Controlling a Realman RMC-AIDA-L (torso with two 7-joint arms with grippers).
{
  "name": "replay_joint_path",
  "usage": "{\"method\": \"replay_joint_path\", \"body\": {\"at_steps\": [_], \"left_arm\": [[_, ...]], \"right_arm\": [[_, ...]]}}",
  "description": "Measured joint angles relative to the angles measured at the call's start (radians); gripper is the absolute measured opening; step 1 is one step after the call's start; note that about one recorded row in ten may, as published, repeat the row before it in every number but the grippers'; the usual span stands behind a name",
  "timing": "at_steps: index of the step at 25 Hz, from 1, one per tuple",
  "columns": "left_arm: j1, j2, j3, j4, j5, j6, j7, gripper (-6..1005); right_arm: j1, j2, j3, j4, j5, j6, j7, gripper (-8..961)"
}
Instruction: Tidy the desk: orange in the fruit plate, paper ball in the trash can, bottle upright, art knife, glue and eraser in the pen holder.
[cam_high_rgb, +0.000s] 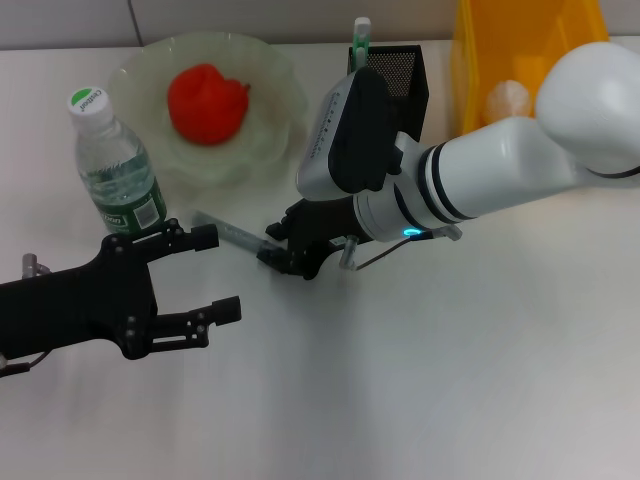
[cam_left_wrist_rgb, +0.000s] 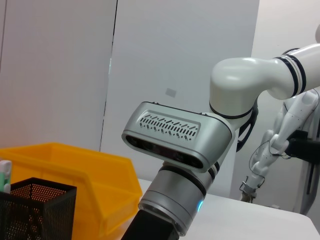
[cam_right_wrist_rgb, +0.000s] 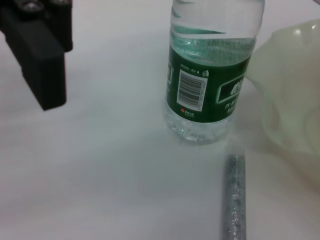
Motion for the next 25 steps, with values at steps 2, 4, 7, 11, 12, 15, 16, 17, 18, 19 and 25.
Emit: {"method": "replay_joint_path", "body": {"at_steps": [2,4,7,11,12,15,16,17,18,19,25], "left_arm": [[-0.001,0.000,0.000,0.000,0.000,0.000,0.000,853],[-0.002,0.000,-0.001,0.000,0.000,0.000,-0.001,853],[-0.003,0.000,-0.002,0.003,0.000,0.000,-0.004,852],[-0.004,0.000,-0.002,0.003,0.000,0.000,-0.005,852],[-0.004,0.000,-0.002,0.003,0.000,0.000,-0.006,852],[-0.004,0.001,-0.002,0.003,0.000,0.000,-0.007,852],[-0.004,0.002,-0.002,0.004,0.000,0.000,-0.007,852],[-0.004,0.002,-0.002,0.004,0.000,0.000,-0.007,852],[-0.004,0.002,-0.002,0.004,0.000,0.000,-0.007,852],[-0.004,0.003,-0.002,0.004,0.000,-0.001,-0.007,852],[-0.003,0.006,-0.004,0.004,0.000,-0.002,-0.008,852]], "right_arm": [[0.001,0.000,0.000,0.002,0.000,-0.003,0.000,361],[0.003,0.000,-0.001,0.004,0.000,-0.007,0.000,322],[0.006,0.000,-0.001,0.006,0.000,-0.008,0.005,209],[0.015,0.000,-0.001,0.015,-0.001,-0.010,0.019,133],[0.019,0.000,-0.001,0.017,-0.004,-0.011,0.023,133],[0.019,0.000,0.000,0.017,-0.005,-0.012,0.024,131],[0.018,0.000,0.004,0.015,-0.005,-0.016,0.024,131],[0.015,-0.002,0.010,0.012,-0.005,-0.031,0.024,131],[0.015,-0.002,0.010,0.012,-0.005,-0.031,0.024,131],[0.010,-0.006,0.019,0.006,-0.004,-0.053,0.027,131],[-0.024,-0.014,0.067,-0.032,-0.026,-0.096,0.040,131]]}}
